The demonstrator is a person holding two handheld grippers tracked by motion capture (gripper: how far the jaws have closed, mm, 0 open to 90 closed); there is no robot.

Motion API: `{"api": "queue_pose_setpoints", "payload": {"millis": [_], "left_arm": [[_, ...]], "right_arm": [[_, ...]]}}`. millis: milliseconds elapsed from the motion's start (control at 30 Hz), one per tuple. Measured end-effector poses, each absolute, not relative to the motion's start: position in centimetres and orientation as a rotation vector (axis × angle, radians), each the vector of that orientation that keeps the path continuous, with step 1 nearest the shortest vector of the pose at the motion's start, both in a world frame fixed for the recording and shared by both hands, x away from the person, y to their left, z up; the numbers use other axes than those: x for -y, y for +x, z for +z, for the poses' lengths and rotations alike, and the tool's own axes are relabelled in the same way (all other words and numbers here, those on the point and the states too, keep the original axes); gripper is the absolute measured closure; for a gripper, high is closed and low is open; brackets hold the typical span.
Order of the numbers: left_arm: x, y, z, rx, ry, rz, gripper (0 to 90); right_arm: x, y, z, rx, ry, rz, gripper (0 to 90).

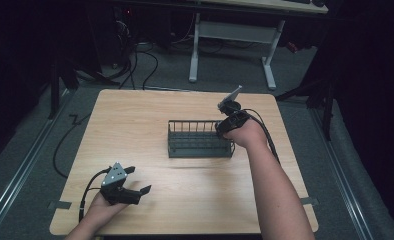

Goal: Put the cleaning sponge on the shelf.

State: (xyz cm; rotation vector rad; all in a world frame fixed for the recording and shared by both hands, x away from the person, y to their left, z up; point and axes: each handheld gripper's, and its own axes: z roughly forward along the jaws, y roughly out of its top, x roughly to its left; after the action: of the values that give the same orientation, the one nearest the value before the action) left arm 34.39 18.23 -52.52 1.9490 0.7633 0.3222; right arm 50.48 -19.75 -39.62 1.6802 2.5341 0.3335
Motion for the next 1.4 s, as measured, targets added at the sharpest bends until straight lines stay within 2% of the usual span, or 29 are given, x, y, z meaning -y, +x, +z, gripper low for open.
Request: {"api": "queue_pose_setpoints", "payload": {"millis": [500,933,1133,1400], "left_arm": [[-18.2,34.4,-52.5,-0.762,1.95,0.318,7.3],[-18.3,34.4,-52.5,-0.762,1.948,0.317,7.4],[-18.3,34.4,-52.5,-0.762,1.949,0.316,7.4],[-18.2,34.4,-52.5,-0.761,1.951,0.319,7.4]], "right_arm": [[19.1,51.1,-42.8,-2.552,1.706,0.27,42.8],[18.8,51.0,-43.0,-2.538,1.714,0.278,40.0],[18.7,51.1,-42.9,-2.529,1.717,0.274,34.2],[19.0,50.7,-41.9,-2.512,1.716,0.308,32.9]]}}
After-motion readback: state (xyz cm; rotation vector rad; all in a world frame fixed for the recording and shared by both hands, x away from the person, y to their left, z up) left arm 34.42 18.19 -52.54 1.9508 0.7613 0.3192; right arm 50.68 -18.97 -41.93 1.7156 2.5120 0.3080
